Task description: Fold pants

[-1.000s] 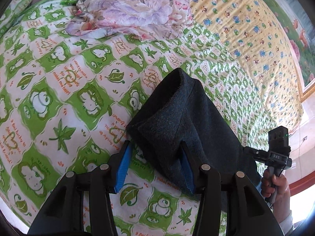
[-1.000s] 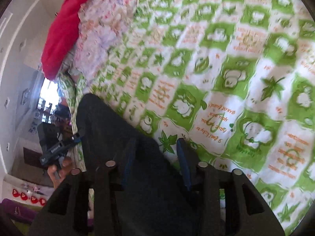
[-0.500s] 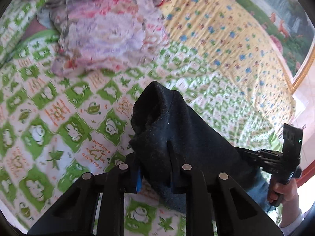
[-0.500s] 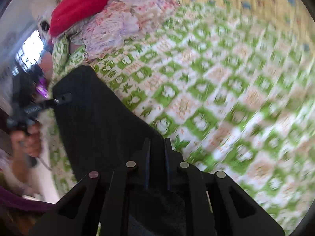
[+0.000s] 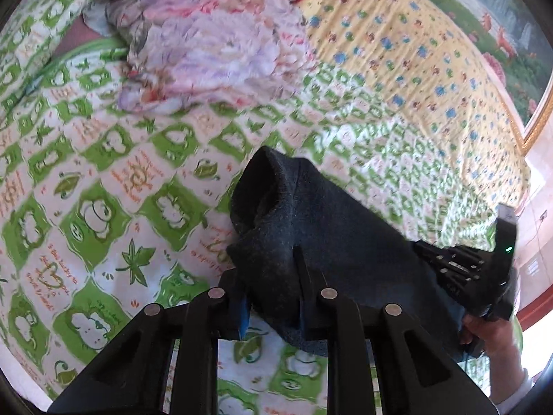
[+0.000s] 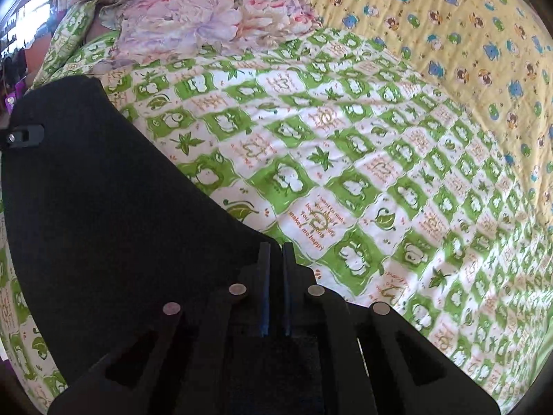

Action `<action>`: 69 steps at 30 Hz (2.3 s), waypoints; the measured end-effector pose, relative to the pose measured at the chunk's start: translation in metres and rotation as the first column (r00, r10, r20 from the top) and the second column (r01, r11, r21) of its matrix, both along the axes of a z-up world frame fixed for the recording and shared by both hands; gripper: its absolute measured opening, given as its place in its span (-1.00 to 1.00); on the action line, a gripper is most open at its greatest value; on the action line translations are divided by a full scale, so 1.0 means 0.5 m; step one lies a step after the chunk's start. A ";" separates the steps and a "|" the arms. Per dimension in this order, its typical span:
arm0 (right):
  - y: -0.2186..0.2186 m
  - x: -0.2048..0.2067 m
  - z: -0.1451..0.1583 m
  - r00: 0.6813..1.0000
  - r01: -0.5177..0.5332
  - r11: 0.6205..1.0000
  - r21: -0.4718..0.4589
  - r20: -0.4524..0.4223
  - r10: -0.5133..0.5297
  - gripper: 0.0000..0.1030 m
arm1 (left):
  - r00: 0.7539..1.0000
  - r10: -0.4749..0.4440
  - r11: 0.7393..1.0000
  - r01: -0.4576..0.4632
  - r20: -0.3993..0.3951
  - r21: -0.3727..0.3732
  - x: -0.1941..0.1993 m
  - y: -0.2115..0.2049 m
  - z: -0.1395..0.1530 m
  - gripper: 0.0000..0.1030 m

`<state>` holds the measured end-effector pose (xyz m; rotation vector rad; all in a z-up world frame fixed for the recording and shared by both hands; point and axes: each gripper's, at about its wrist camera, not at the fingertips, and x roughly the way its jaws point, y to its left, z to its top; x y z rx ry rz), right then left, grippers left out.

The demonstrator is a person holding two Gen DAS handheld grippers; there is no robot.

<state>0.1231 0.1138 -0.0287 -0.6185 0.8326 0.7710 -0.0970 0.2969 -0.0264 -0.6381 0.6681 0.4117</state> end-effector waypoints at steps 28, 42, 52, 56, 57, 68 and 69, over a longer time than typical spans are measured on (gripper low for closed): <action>-0.400 -0.116 0.127 0.907 0.409 0.828 0.383 -0.266 -0.325 -0.33 | 0.990 -0.144 0.980 0.141 0.011 0.142 0.052 -0.179 0.129 0.03; -0.577 -0.194 0.125 0.820 0.572 0.700 0.427 -0.310 -0.481 -0.19 | 0.916 -0.401 0.903 0.399 -0.024 0.161 0.182 -0.372 0.133 0.12; -0.673 -0.235 0.122 0.751 0.658 0.610 0.441 -0.331 -0.571 -0.19 | 0.838 -0.543 0.821 0.543 -0.051 0.175 0.253 -0.484 0.141 0.17; -0.715 -0.251 0.124 0.715 0.695 0.563 0.447 -0.341 -0.611 -0.19 | 0.788 -0.612 0.768 0.613 -0.071 0.188 0.286 -0.538 0.147 0.19; -0.728 -0.255 0.124 0.703 0.705 0.549 0.449 -0.346 -0.621 -0.19 | 0.775 -0.627 0.754 0.628 -0.075 0.190 0.292 -0.549 0.148 0.19; -0.853 -0.284 0.104 0.554 0.817 0.362 0.448 -0.436 -0.709 -0.19 | 0.621 -0.776 0.600 0.781 -0.112 0.171 0.383 -0.686 0.156 0.24; -0.862 -0.284 0.101 0.543 0.824 0.349 0.447 -0.445 -0.712 -0.19 | 0.608 -0.785 0.587 0.791 -0.118 0.173 0.392 -0.697 0.157 0.25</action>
